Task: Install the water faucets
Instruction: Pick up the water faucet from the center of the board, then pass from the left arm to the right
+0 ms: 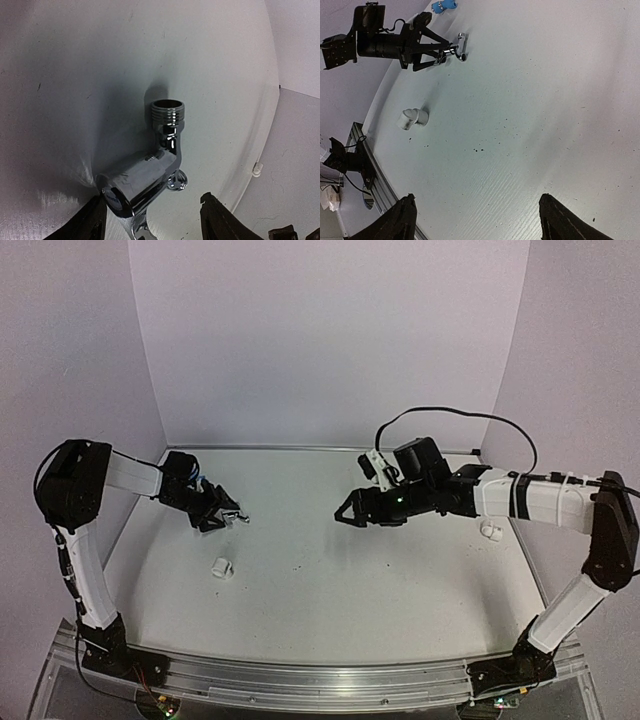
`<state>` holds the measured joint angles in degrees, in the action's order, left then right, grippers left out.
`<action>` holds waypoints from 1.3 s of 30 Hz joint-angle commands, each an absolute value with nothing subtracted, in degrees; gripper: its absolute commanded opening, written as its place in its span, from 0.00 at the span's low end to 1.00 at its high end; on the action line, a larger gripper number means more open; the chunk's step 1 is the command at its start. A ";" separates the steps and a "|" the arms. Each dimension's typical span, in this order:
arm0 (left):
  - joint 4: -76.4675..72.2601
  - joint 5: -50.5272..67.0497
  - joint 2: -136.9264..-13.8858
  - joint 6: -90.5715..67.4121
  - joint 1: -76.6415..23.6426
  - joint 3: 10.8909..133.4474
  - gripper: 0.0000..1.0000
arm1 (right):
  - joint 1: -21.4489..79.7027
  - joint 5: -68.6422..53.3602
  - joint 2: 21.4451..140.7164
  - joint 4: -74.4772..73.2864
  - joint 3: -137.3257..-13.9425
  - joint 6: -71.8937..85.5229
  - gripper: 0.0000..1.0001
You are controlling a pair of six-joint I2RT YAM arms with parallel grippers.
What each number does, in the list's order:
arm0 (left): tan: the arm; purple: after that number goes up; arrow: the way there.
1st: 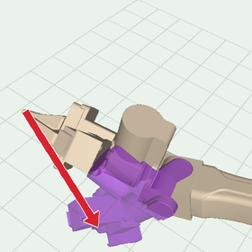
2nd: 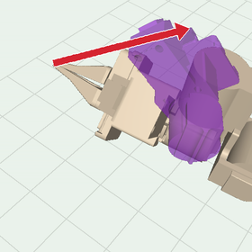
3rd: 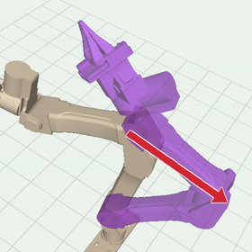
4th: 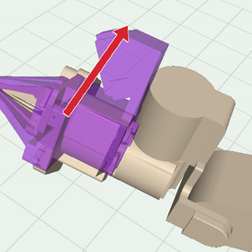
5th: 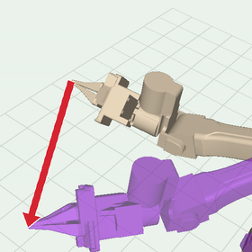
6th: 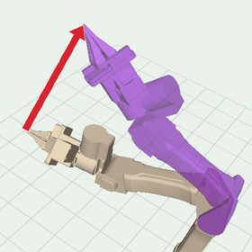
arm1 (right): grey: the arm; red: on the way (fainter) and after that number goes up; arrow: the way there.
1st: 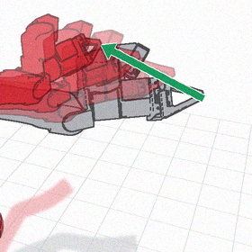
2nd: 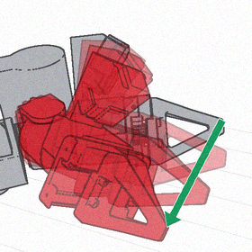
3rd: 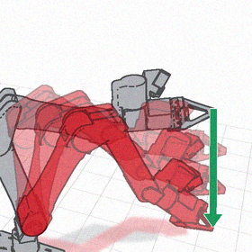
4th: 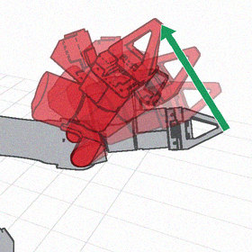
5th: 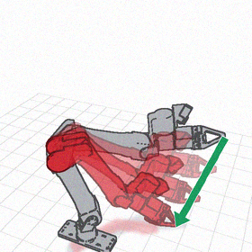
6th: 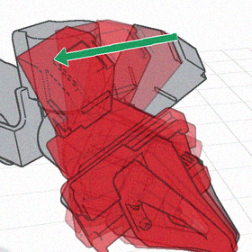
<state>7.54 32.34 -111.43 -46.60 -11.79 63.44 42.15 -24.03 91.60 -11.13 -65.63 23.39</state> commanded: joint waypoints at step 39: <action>-10.56 36.59 -94.61 -58.41 -34.58 62.17 0.00 | 45.06 -28.88 108.47 20.91 -70.68 34.05 0.49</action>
<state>-6.22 36.95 -96.09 -56.60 -34.03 61.21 44.48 -29.44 107.15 15.36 -71.24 32.90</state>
